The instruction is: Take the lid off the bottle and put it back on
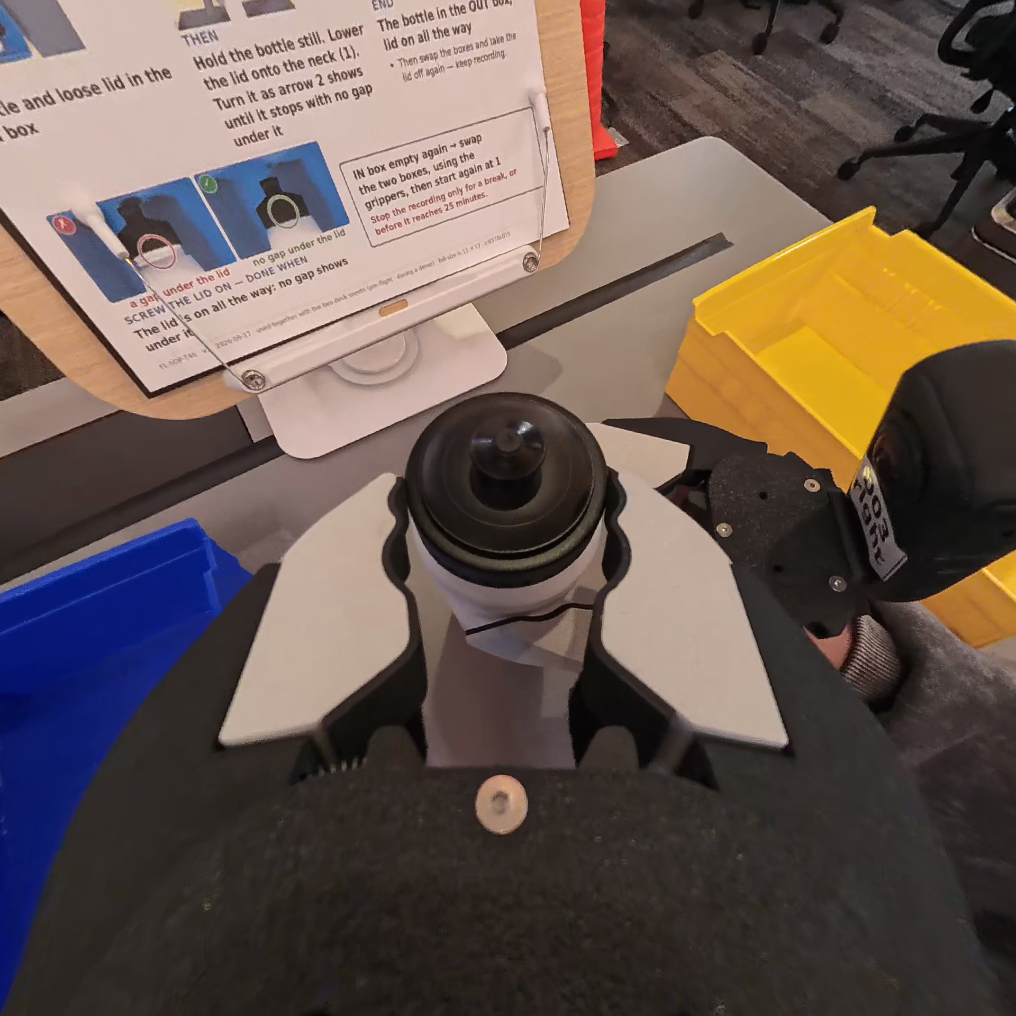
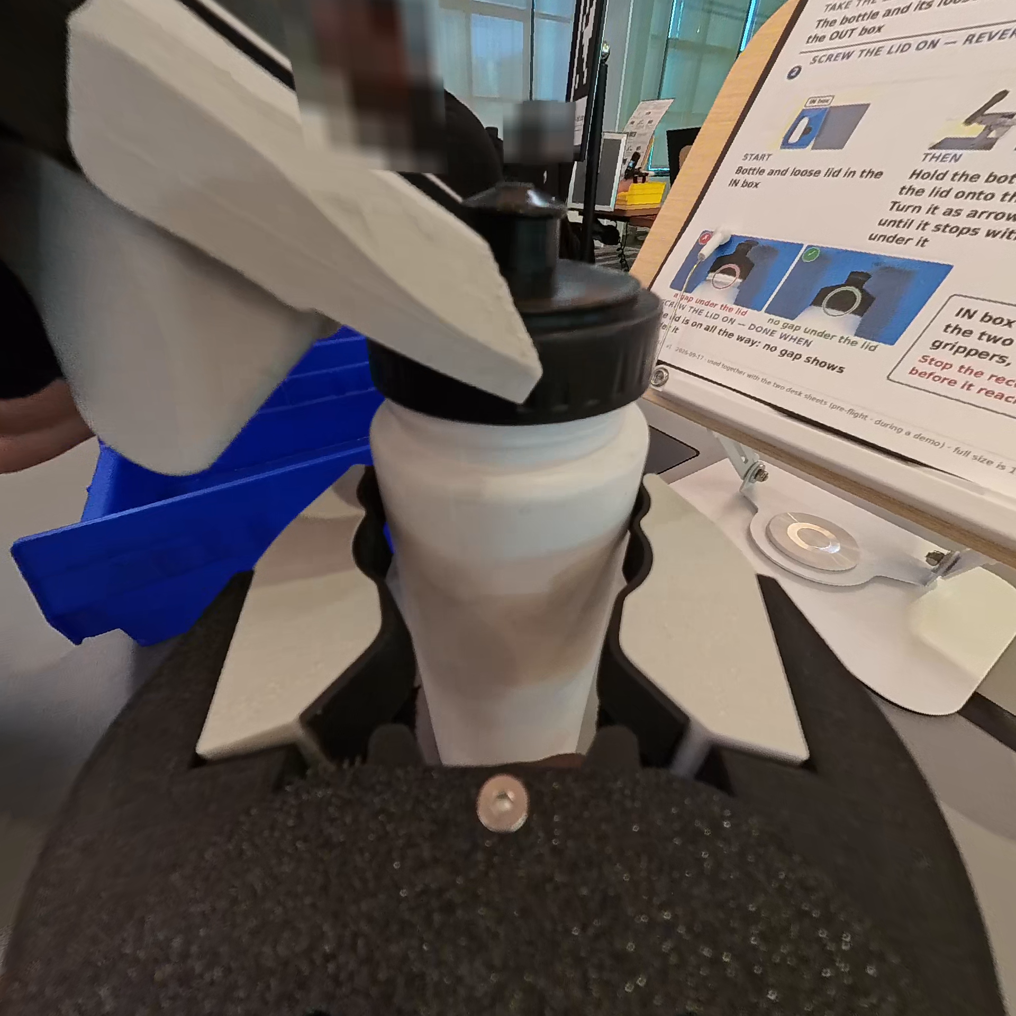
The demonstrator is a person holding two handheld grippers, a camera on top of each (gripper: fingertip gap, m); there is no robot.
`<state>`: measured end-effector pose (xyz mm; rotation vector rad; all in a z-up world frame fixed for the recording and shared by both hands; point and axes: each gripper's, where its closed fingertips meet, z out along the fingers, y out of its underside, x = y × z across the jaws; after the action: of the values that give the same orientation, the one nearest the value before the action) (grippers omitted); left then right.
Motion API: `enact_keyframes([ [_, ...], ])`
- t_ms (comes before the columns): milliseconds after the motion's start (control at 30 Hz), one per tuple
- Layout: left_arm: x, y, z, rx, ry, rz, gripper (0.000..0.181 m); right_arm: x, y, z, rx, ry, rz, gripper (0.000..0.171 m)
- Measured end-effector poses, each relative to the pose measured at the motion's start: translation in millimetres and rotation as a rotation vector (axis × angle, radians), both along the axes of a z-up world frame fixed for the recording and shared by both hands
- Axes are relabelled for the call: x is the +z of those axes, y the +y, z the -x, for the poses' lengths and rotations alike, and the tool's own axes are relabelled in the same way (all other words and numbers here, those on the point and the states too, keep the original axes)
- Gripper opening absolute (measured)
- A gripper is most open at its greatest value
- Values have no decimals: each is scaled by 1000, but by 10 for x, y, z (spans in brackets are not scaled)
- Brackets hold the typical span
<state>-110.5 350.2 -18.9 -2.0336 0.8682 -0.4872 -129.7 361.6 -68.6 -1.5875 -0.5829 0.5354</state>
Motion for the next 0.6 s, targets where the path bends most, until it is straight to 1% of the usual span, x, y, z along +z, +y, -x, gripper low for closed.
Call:
enact_keyframes([
  [133,-4,-1,-25,-32,35,-13,69,0,2,-13,-4,3,4,85],
  [300,-13,-19,-11,-169,46,3,69,0,-3,-4,-2,1,1,85],
  [400,-19,-30,-10,-293,64,20,69,0,-4,-5,1,5,-1,85],
  [600,-36,-55,20,-634,144,20,68,3,-9,13,2,2,-9,85],
])
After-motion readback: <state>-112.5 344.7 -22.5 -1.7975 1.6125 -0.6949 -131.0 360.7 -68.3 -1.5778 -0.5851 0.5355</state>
